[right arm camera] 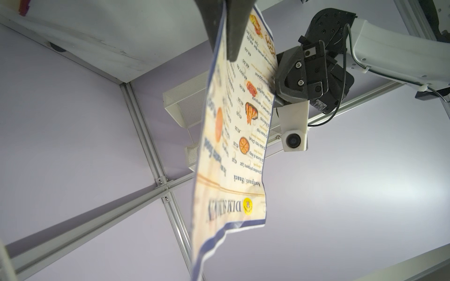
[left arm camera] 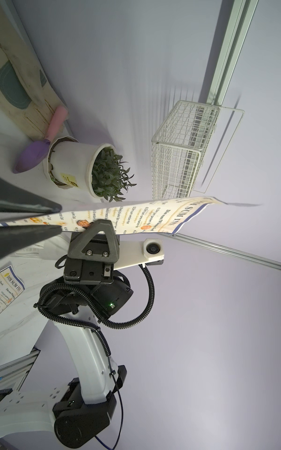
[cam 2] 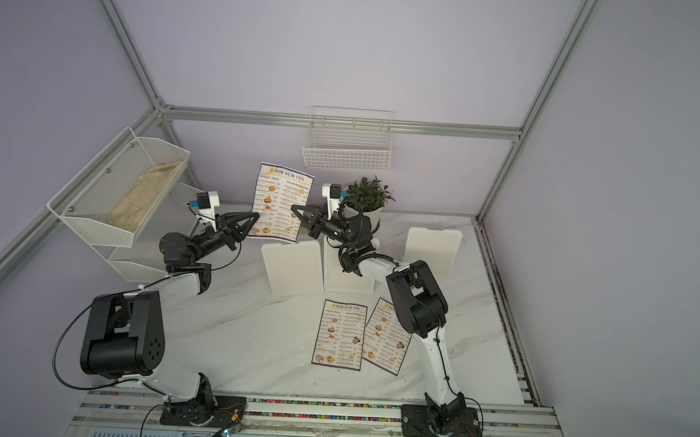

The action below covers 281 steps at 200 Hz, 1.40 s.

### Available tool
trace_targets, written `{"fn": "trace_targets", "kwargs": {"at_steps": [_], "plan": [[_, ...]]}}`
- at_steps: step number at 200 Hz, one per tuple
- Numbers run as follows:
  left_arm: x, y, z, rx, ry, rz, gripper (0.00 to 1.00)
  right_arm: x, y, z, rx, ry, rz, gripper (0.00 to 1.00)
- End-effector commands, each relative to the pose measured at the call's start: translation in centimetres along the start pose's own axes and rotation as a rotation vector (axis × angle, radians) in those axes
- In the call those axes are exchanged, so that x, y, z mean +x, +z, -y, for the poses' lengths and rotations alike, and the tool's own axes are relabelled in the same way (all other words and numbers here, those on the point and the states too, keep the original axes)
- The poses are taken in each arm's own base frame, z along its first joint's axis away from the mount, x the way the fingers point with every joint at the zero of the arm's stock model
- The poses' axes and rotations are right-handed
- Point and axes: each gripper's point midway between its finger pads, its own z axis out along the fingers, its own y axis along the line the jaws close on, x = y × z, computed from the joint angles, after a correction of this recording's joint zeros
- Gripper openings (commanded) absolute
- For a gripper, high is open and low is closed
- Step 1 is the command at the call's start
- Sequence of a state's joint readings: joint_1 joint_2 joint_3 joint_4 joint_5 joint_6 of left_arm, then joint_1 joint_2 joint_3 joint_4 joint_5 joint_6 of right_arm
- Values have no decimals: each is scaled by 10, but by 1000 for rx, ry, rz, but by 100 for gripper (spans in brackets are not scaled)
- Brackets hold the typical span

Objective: Insert the menus into the narrow rack
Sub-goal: Insert the menu into the narrow rack.

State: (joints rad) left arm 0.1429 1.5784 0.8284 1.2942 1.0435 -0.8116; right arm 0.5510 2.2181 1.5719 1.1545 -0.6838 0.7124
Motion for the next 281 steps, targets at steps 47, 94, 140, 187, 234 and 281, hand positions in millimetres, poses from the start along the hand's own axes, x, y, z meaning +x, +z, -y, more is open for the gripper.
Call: {"fn": "trace_targets", "kwargs": {"at_steps": [47,94,140,187,234,281], "plan": [[-9,-1,5,10,44,23,5,-2,-1,-1,30,18,5,0],[-9,-1,7,12,47,23,4,-9,4,-8,27,18,11,0],[-8,-2,7,9,51,23,13,-16,4,-25,-5,19,22,0],[-9,-3,11,10,55,25,12,-21,1,-33,-21,28,31,0],[-9,-4,13,11,55,25,3,-23,0,-38,-37,43,37,0],[-10,-4,16,14,63,27,0,-20,-1,-38,-40,60,34,0]]}}
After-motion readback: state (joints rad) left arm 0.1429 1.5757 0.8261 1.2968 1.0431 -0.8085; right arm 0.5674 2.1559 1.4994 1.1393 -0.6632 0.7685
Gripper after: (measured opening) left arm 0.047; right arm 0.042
